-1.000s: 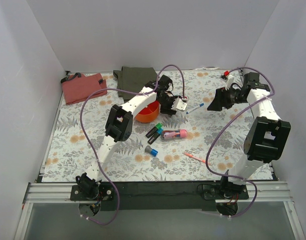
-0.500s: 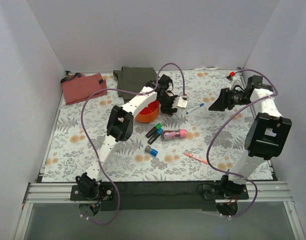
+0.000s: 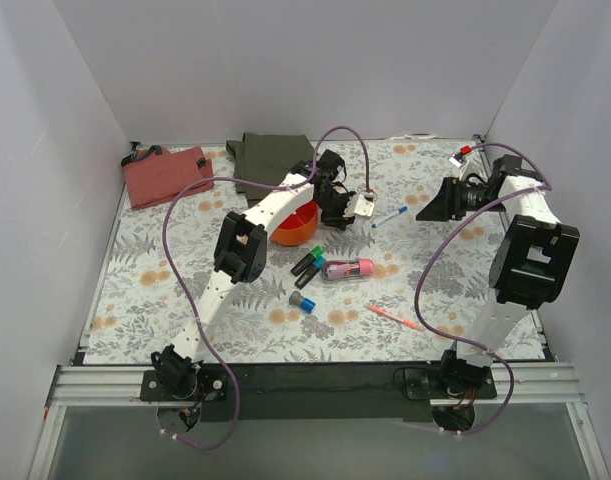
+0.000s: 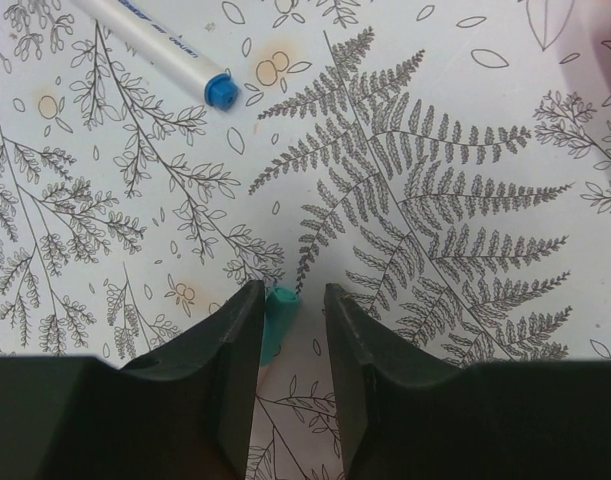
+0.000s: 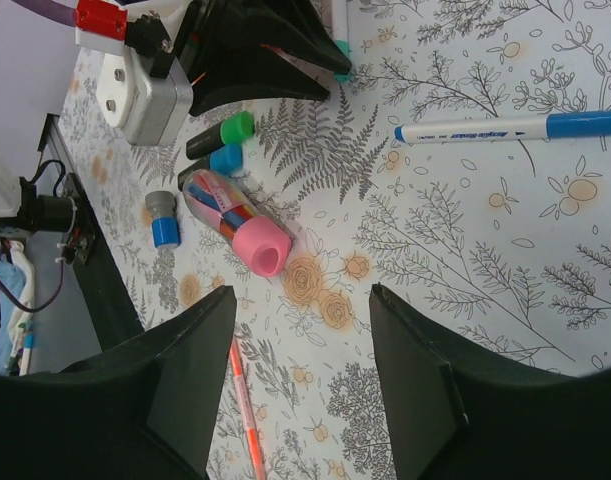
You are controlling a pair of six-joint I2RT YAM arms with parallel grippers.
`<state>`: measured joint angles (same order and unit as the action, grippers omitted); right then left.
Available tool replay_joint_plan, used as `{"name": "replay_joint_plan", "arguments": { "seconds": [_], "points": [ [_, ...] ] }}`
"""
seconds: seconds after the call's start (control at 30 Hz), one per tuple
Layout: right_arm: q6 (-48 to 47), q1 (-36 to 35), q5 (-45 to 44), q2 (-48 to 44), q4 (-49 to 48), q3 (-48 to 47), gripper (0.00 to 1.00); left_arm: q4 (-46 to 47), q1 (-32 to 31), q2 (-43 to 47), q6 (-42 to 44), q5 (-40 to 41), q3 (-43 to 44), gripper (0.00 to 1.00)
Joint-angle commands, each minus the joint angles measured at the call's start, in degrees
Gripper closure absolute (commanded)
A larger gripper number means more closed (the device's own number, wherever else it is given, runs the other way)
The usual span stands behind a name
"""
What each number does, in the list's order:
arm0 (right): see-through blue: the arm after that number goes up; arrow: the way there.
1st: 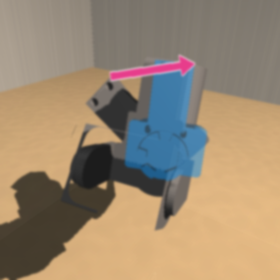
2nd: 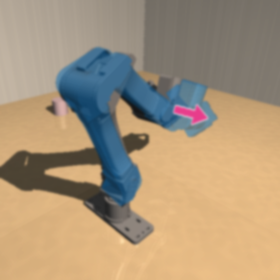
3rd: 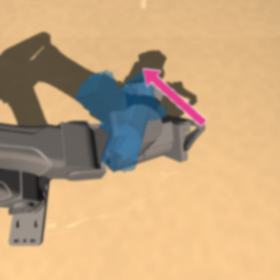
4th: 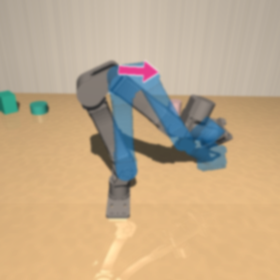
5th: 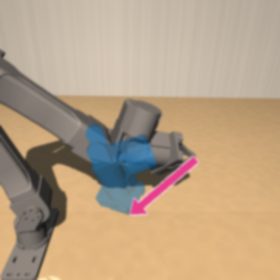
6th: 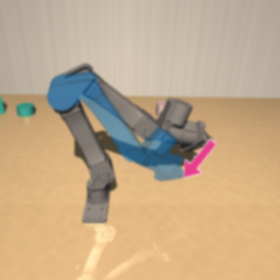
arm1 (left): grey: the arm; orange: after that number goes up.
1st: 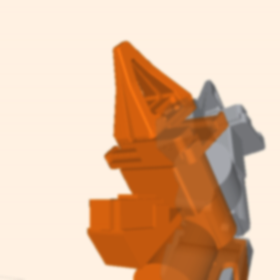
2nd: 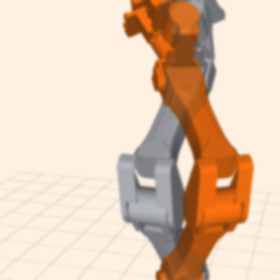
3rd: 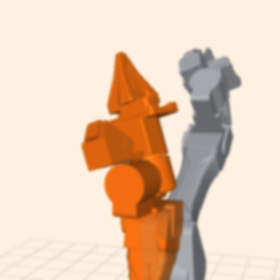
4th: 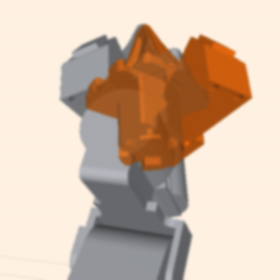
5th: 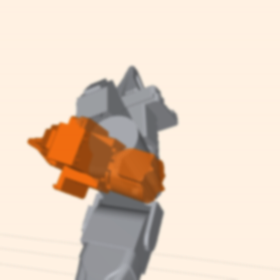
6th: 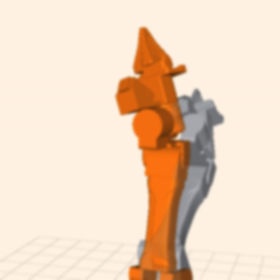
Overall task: Sort the stationery into containers
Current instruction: Pick up the pen from the center of the board.
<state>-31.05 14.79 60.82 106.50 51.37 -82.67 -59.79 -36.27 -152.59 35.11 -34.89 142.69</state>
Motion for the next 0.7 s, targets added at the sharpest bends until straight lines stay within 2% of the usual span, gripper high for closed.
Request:
{"name": "replay_joint_plan", "arguments": {
  "seconds": [0.0, 0.1, 0.23, 0.33, 0.43, 0.53, 0.67],
  "points": [
    [0.0, 0.3, 2.6, 0.3, 1.1, -3.1, 0.36, -5.8, -0.4, -7.0, 3.0, 8.3, -2.6, 0.73],
    [0.0, 0.3, 2.7, 0.6, 1.1, -3.5, 0.38, -5.1, -0.4, -6.7, 3.1, 8.9, -3.6, 0.8],
    [0.4, 0.4, 3.0, 0.6, 1.0, -3.5, 0.38, 3.1, -0.6, -4.6, 2.0, 9.8, -7.3, 0.86],
    [0.4, 0.4, 3.1, 0.3, 1.0, -3.5, 0.39, 8.4, -0.6, -2.3, 1.3, 8.9, -10.4, 0.83],
    [0.2, 0.3, 2.6, -0.3, 1.1, -3.3, 0.39, 11.6, -0.9, 0.4, 1.3, 7.1, -12.3, 0.7],
    [0.2, 0.4, 2.6, -0.9, 1.1, -3.1, 0.39, 18.1, -1.1, 4.0, -0.8, 4.6, -17.3, 0.63],
    [0.2, 0.5, 2.7, -1.1, 1.3, -3.3, 0.39, 22.3, -1.1, 8.6, -5.1, 3.2, -18.4, 0.59]
  ]
}}
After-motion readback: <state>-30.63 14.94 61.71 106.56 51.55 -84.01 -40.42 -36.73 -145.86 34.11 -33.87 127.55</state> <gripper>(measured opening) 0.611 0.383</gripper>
